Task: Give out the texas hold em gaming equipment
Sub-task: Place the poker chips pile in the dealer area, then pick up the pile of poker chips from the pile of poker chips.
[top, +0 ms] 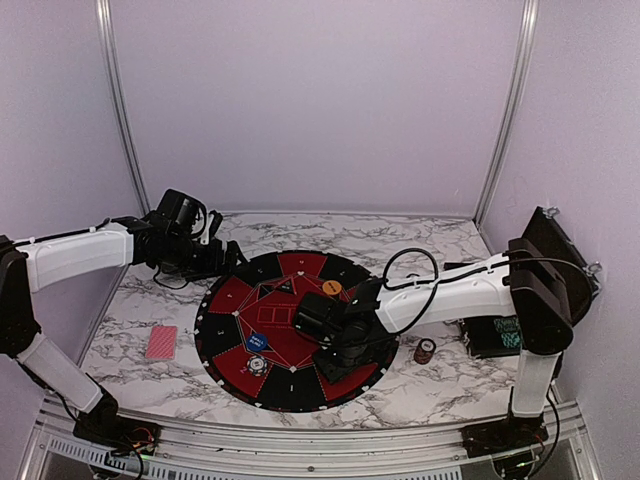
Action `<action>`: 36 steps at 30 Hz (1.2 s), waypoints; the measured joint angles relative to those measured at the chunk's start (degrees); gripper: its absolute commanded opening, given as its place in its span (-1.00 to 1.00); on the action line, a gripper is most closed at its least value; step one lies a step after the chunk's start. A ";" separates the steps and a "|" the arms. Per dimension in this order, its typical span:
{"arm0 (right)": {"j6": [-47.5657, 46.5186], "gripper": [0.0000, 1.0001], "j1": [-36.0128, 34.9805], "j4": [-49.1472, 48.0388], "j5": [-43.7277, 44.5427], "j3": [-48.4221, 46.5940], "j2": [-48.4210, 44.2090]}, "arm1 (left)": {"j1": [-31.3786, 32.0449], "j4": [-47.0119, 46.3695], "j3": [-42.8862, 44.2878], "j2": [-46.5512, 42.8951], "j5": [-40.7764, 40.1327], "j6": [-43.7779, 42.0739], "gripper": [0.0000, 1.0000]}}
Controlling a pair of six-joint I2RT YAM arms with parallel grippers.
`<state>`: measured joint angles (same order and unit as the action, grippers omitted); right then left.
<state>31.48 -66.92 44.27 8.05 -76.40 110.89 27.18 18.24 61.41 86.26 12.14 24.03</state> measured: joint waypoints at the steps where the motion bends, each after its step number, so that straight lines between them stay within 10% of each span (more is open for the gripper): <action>1: 0.00 0.00 0.00 0.28 0.02 -0.20 0.02 | 0.00 0.02 0.00 0.00 0.00 0.00 0.98; 36: -2.51 0.34 10.58 5.35 3.56 2.38 -15.89 | 0.00 0.02 0.02 0.00 -0.17 -0.02 0.98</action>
<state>28.97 -56.34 49.63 11.62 -74.02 95.00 27.18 18.26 61.43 86.26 11.97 24.01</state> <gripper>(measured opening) 0.670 0.989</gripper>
